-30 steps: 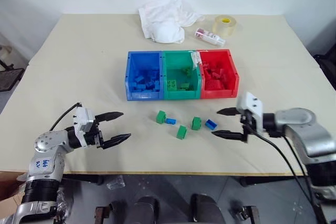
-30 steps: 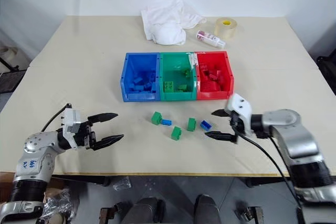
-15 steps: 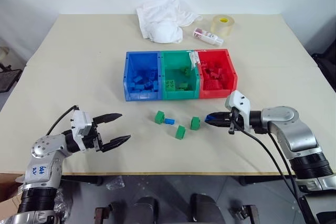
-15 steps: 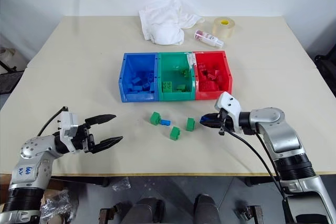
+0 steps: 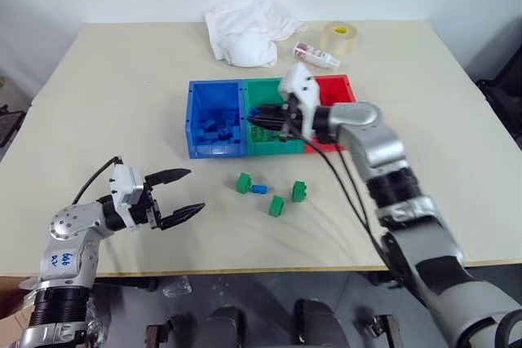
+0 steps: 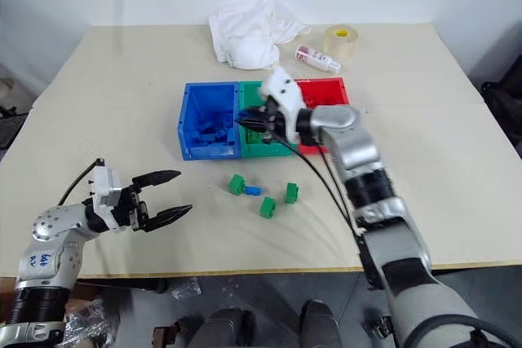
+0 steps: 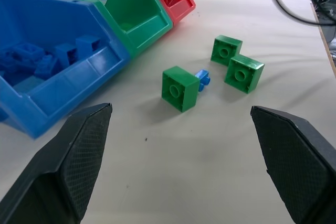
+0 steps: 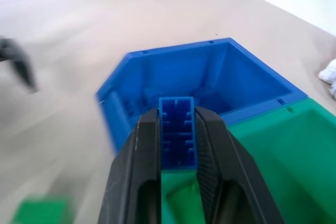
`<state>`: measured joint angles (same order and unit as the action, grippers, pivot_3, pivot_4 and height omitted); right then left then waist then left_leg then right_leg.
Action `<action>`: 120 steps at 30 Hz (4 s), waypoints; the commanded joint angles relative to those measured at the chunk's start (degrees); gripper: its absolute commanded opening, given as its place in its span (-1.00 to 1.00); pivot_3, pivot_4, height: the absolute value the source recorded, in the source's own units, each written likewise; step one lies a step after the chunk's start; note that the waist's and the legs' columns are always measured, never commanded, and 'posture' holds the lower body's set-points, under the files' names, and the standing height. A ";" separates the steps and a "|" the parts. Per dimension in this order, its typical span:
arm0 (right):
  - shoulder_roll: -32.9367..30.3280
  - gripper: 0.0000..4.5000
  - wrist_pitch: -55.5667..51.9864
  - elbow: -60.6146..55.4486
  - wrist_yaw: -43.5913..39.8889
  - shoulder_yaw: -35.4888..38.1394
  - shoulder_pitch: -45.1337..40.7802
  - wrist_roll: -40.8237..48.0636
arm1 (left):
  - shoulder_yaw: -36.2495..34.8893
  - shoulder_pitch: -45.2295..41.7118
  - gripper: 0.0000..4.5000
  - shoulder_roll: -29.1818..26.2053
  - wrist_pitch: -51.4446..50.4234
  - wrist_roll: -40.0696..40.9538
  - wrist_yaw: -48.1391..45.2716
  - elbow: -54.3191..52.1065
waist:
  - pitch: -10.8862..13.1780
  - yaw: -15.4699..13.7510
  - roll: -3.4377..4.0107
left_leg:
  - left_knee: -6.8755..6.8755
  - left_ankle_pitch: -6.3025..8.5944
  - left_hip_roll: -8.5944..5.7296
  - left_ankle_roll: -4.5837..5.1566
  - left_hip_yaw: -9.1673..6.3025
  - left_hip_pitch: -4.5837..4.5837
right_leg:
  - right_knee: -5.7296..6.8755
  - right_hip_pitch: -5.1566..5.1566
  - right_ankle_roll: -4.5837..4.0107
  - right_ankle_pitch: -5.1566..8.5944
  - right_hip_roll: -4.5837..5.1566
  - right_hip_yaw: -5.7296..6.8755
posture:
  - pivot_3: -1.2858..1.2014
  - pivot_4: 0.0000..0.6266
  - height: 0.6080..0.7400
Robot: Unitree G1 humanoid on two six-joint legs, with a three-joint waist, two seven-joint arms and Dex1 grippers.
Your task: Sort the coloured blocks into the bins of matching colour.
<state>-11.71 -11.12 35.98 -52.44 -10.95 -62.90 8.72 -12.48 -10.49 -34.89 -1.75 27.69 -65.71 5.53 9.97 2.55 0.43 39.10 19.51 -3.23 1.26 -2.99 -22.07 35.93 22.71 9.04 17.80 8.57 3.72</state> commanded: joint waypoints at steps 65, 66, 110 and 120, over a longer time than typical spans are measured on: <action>-22.87 -0.34 -7.77 -27.45 -16.76 0.99 25.98 5.34 | -1.19 1.24 1.00 -0.27 2.25 1.96 -2.60 -0.11 | 0.01 -2.15 0.00 | 0.11 0.00 0.01 0.00 0.03 0.00 | -0.21 -0.15 -0.02 0.00 -0.01 -0.14 | 0.03 -0.52 1.00; -22.93 -0.34 -8.34 -28.39 -16.35 1.82 25.49 5.91 | -1.24 1.24 1.00 -0.29 2.25 1.98 -2.60 -0.08 | 0.01 -2.15 0.00 | 0.11 0.00 0.02 0.00 0.03 0.00 | -0.21 -0.15 -0.02 0.00 -0.01 -0.14 | 0.03 -0.52 1.00; -47.91 0.99 -6.28 -34.26 -25.85 22.60 48.41 11.44 | 1.21 -5.66 1.00 -0.87 4.70 0.50 -9.10 10.57 | 0.01 -2.22 0.00 | 0.14 0.00 0.06 0.03 0.27 0.02 | -0.24 -0.20 -0.01 0.00 0.00 -0.13 | 0.03 -0.52 1.00; -41.70 0.99 -16.20 -48.72 -19.33 12.70 42.55 14.12 | 1.16 -7.00 1.00 -0.49 5.75 0.40 -10.26 11.98 | 0.01 -2.37 -0.01 | 0.15 0.00 0.13 0.02 0.28 0.04 | -0.28 -0.19 -0.01 0.00 -0.01 -0.13 | 0.03 -0.52 1.00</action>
<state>-54.67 -25.34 -9.41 -73.35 4.32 -19.20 21.97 -10.67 -17.10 -35.00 3.09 27.76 -75.52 17.89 9.98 0.18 0.42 39.25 19.51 -3.09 1.27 -2.71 -22.03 35.64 22.52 9.03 17.80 8.56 3.59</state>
